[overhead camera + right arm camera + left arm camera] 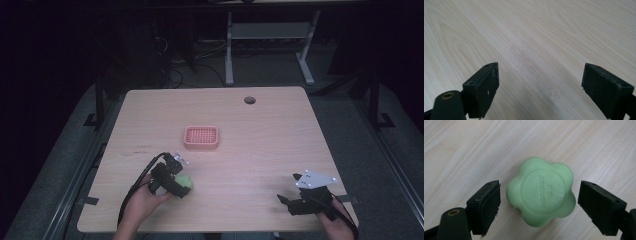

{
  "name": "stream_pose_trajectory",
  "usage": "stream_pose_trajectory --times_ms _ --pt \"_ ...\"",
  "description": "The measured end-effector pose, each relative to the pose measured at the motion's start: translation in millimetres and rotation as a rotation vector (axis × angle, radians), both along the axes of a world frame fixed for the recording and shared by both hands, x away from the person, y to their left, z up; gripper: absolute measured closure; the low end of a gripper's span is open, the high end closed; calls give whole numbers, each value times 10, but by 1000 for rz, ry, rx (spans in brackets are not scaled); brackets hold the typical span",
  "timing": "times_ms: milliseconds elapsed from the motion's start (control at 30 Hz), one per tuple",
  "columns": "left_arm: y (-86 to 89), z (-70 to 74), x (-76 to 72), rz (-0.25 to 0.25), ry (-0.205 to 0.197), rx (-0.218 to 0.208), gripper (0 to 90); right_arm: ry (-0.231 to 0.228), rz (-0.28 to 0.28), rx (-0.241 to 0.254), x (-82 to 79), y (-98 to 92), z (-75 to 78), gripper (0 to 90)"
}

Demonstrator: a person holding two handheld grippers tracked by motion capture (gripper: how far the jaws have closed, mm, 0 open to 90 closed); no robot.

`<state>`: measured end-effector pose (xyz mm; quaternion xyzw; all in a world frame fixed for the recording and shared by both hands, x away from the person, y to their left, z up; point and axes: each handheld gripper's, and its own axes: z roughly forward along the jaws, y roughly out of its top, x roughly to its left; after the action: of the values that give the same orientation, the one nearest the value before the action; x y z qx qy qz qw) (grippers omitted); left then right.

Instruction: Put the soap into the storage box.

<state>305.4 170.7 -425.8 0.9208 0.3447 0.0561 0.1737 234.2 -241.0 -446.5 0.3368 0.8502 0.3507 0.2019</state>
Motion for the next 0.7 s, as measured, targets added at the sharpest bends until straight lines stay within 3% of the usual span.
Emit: stream_pose_trajectory --times_ms 200,700 --pt "-44 -68 32 8 32 23 183 0 1 2 -1 4 -1 138" --pt "-92 -127 59 7 38 61 217 -3 2 3 -2 2 3 138"
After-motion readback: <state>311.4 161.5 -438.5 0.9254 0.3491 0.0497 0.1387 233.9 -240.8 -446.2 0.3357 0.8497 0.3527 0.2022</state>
